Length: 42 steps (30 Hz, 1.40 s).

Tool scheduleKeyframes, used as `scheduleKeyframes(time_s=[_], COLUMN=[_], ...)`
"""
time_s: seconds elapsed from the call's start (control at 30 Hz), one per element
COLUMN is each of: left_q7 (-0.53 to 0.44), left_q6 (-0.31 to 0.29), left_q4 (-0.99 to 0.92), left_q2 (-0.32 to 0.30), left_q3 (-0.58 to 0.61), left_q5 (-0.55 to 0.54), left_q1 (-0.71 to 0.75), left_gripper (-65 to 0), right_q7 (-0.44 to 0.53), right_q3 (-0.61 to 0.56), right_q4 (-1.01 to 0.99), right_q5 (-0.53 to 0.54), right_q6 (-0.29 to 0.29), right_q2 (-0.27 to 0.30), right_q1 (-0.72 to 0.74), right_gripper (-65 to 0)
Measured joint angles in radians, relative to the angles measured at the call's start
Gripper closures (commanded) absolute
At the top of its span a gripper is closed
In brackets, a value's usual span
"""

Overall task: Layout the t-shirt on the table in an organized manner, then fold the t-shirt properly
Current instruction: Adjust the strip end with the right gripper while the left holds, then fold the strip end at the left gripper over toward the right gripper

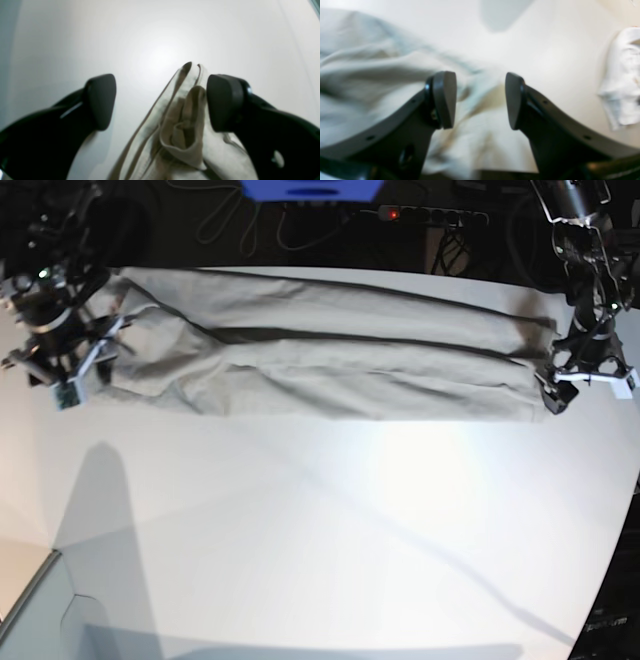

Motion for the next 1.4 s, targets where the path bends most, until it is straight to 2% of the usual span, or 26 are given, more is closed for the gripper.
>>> scheduleKeyframes(time_s=[0.07, 0.13, 0.23, 0.37, 0.47, 0.57, 0.8, 0.87, 0.93, 1.1, 1.13, 1.27, 1.4], left_q7=[0.001, 0.000, -0.001, 0.003, -0.004, -0.009, -0.024, -0.031, -0.031, -0.014, -0.016, 0.006, 0.014], left_q6=[0.000, 0.000, 0.000, 0.000, 0.001, -0.008, -0.011, -0.011, -0.011, -0.011, -0.011, -0.003, 0.005], left_q4=[0.000, 0.000, 0.002, 0.008, 0.011, 0.011, 0.014, 0.012, 0.011, 0.010, 0.010, 0.032, 0.213], left_q2=[0.002, 0.000, -0.001, 0.006, 0.028, 0.048, 0.041, 0.033, 0.030, 0.041, 0.042, 0.039, 0.041], left_q3=[0.001, 0.001, 0.000, 0.004, 0.016, 0.031, 0.075, 0.102, 0.130, 0.164, 0.164, 0.163, 0.163], left_q5=[0.000, 0.000, 0.000, -0.003, -0.003, -0.003, -0.007, -0.007, -0.009, -0.010, -0.010, -0.006, -0.002], left_q1=[0.000, 0.000, 0.000, 0.003, 0.011, 0.039, 0.055, 0.056, 0.058, 0.058, 0.058, 0.059, 0.090], left_gripper=[-55.1, -55.1, -55.2, -55.1, -55.1, -55.0, -54.6, -50.3, -40.8, -3.7, 0.0, 0.0, 0.0], right_q7=[-0.022, 0.010, 0.002, 0.000, 0.011, 0.029, 0.028, 0.028, 0.028, 0.019, 0.018, 0.019, 0.018], right_q3=[-0.033, -0.053, -0.062, -0.053, -0.055, -0.054, -0.056, -0.056, -0.056, -0.056, -0.056, -0.056, -0.056], right_q4=[-0.022, -0.061, -0.177, -0.338, -0.424, -0.443, -0.443, -0.443, -0.443, -0.447, -0.448, -0.448, -0.448], right_q5=[-0.001, 0.005, 0.006, 0.001, 0.009, 0.016, 0.018, 0.018, 0.018, 0.014, 0.013, 0.014, 0.013], right_q6=[0.001, 0.000, 0.000, 0.000, 0.000, -0.001, -0.001, -0.001, -0.001, 0.000, 0.000, 0.000, 0.000], right_q2=[-0.041, -0.055, -0.068, -0.058, -0.028, -0.021, -0.022, -0.022, -0.022, -0.022, -0.022, -0.021, -0.022], right_q1=[-0.015, -0.004, 0.026, 0.078, 0.112, 0.116, 0.116, 0.116, 0.116, 0.129, 0.133, 0.133, 0.134], right_gripper=[-31.3, -31.3, -31.3, -31.3, -31.3, -31.3, -31.3, -31.3, -31.3, -31.3, -31.3, -31.3, -31.3])
